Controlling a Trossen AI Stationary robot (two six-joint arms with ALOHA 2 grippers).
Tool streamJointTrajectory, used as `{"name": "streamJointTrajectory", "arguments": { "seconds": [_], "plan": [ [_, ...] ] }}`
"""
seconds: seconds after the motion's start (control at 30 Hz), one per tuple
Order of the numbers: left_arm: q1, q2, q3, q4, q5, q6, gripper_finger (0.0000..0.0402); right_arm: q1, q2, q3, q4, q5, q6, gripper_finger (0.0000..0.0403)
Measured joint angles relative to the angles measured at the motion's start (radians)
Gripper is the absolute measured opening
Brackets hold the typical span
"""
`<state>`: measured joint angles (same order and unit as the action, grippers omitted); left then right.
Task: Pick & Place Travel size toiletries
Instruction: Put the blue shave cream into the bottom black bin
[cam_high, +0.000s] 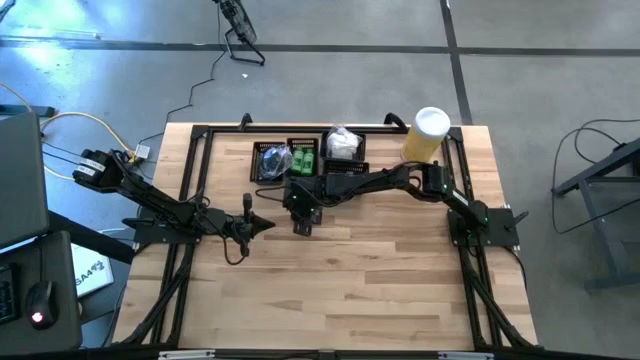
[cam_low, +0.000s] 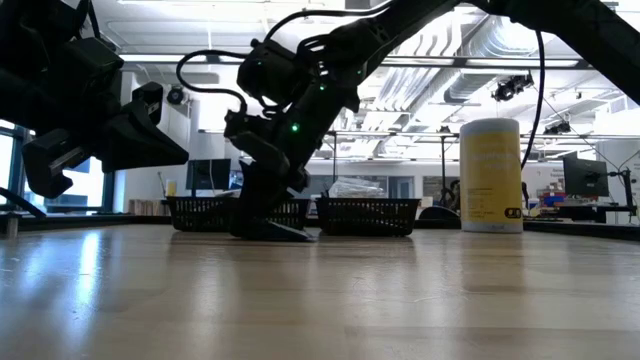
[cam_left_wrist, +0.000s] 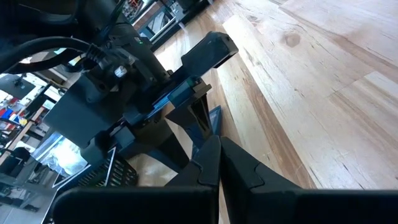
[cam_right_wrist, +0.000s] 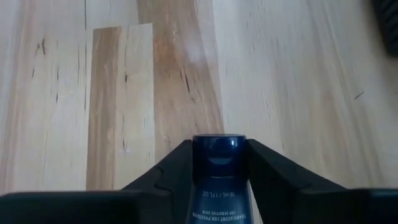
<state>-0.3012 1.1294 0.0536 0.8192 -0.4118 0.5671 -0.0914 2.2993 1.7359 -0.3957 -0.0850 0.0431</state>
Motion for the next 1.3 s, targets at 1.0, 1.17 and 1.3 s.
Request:
{"name": "streamJointTrajectory", "arguments": {
  "seconds": [1.0, 1.17, 1.3],
  "plan": [
    [0.000, 0.000, 0.000, -0.007, 0.000, -0.009, 0.0000, -0.028, -0.245, 0.000, -0.331, 0.309, -0.066, 0.0115],
    [0.000, 0.000, 0.000, -0.008, 0.000, -0.020, 0.0000, -0.086, -0.257, 0.000, -0.398, 0.348, -0.038, 0.0121],
    [0.000, 0.000, 0.000, -0.008, 0.000, -0.022, 0.0000, -0.138, -0.248, 0.000, -0.432, 0.345, 0.017, 0.0116]
  ]
}}
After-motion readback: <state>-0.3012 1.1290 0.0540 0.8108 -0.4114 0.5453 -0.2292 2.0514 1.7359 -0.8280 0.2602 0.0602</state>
